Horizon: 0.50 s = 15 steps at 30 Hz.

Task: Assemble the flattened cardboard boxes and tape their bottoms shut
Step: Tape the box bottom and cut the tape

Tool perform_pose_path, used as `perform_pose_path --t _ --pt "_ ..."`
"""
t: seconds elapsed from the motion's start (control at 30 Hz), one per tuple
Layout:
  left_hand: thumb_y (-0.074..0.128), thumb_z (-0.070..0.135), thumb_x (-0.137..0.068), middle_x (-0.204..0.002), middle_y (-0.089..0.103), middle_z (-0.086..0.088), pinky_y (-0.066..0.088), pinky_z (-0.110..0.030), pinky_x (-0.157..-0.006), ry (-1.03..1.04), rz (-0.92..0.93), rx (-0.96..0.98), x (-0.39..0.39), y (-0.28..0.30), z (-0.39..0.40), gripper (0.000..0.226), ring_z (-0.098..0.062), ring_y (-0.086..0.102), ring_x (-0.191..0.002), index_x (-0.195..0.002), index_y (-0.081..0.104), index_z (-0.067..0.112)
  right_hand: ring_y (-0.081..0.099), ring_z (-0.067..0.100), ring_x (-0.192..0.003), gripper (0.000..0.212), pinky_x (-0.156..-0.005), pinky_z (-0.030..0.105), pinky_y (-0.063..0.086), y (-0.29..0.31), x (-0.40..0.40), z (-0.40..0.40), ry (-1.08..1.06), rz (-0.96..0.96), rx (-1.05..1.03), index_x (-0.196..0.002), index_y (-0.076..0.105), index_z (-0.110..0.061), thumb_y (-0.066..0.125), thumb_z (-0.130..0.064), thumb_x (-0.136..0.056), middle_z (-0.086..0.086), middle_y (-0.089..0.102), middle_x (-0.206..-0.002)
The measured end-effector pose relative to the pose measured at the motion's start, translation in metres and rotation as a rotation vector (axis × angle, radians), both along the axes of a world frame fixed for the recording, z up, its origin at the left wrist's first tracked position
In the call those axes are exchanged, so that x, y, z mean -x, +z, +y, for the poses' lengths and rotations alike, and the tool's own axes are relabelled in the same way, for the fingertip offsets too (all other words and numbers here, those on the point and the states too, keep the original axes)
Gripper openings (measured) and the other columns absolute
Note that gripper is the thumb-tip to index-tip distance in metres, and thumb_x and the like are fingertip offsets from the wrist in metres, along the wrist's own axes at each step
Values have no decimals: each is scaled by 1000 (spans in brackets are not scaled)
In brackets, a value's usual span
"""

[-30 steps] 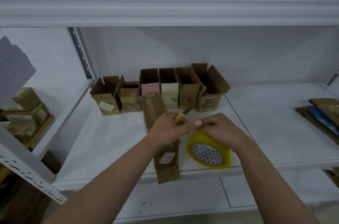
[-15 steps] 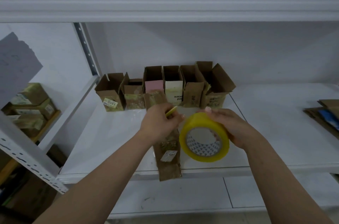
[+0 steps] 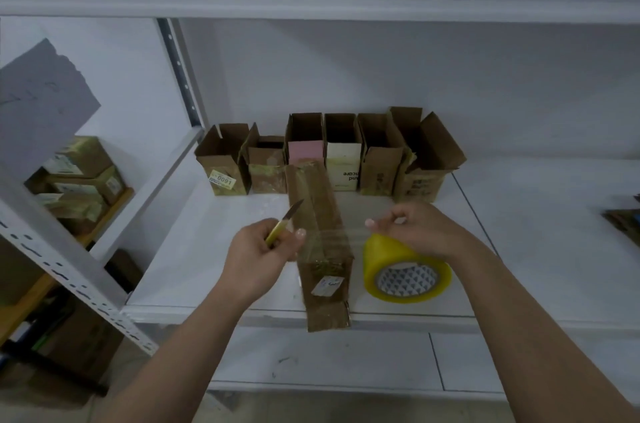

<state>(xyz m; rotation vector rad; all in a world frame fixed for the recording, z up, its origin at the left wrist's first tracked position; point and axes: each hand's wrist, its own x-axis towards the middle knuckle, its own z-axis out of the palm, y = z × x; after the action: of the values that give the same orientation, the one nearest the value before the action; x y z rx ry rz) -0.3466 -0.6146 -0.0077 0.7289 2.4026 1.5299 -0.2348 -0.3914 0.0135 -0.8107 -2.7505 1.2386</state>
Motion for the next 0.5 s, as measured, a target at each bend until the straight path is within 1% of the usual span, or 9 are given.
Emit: perform_pose_path --t 0.07,0.17,0.23,0.27,0.33,0.37,0.4,0.43,0.5 --pt "66 29 -90 -58 61 1 42 -22 -62 49 -71 -22 -3 -12 -6 35 -5 59 -59 -72 62 -1 63 21 -98 67 -88 38 48 -2 8 -6 24 -58 -137 -102 69 -11 58 -72 -78 10 68 -110" --pt "65 30 -91 -60 62 -2 43 -28 -66 104 -136 -61 -2 -25 -11 36 -22 61 -69 -70 63 1 63 24 -98 69 -84 36 49 -1 19 -13 26 -148 -326 -105 69 -11 53 -74 -80 12 67 -112" --pt "65 31 -91 -63 65 -4 44 -30 -68 113 -156 -70 -2 -32 -11 36 -25 63 -73 -69 63 2 65 25 -93 73 -81 36 50 -1 25 -14 19 -180 -381 -103 69 -10 54 -76 -78 11 69 -107" --pt "65 32 -91 -64 65 -3 45 -32 -70 117 -159 -68 -1 -34 -10 36 -25 63 -74 -70 64 3 66 25 -90 73 -78 36 51 -2 27 -14 22 -197 -403 -100 70 -9 54 -77 -77 11 70 -102" --pt "64 33 -91 -62 65 -2 47 -35 -73 116 -160 -61 1 -38 -9 35 -25 64 -74 -72 65 4 65 22 -76 70 -66 34 46 -6 31 -13 39 -223 -445 -81 68 -12 53 -80 -75 7 67 -81" --pt "64 34 -91 -62 65 -1 48 -37 -74 119 -166 -58 3 -41 -8 35 -26 64 -75 -73 66 4 60 20 -67 66 -62 32 40 -8 33 -12 38 -230 -463 -70 61 -16 52 -81 -74 4 60 -69" --pt "64 34 -91 -62 64 0 49 -38 -75 125 -177 -55 5 -43 -7 34 -27 64 -75 -74 66 5 55 19 -61 63 -59 31 37 -9 36 -12 31 -241 -473 -65 53 -19 52 -82 -74 1 52 -63" --pt "64 35 -91 -61 64 1 49 -39 -75 128 -186 -48 7 -46 -6 33 -28 64 -75 -75 67 6 52 18 -58 62 -58 31 35 -11 37 -12 25 -256 -477 -63 50 -21 51 -82 -73 -1 47 -61" --pt "63 35 -92 -60 62 2 48 -37 -74 120 -213 -32 9 -54 -6 32 -28 63 -75 -74 65 8 51 18 -58 62 -57 30 34 -17 39 -11 22 -287 -463 -65 49 -21 51 -82 -73 -2 45 -60"
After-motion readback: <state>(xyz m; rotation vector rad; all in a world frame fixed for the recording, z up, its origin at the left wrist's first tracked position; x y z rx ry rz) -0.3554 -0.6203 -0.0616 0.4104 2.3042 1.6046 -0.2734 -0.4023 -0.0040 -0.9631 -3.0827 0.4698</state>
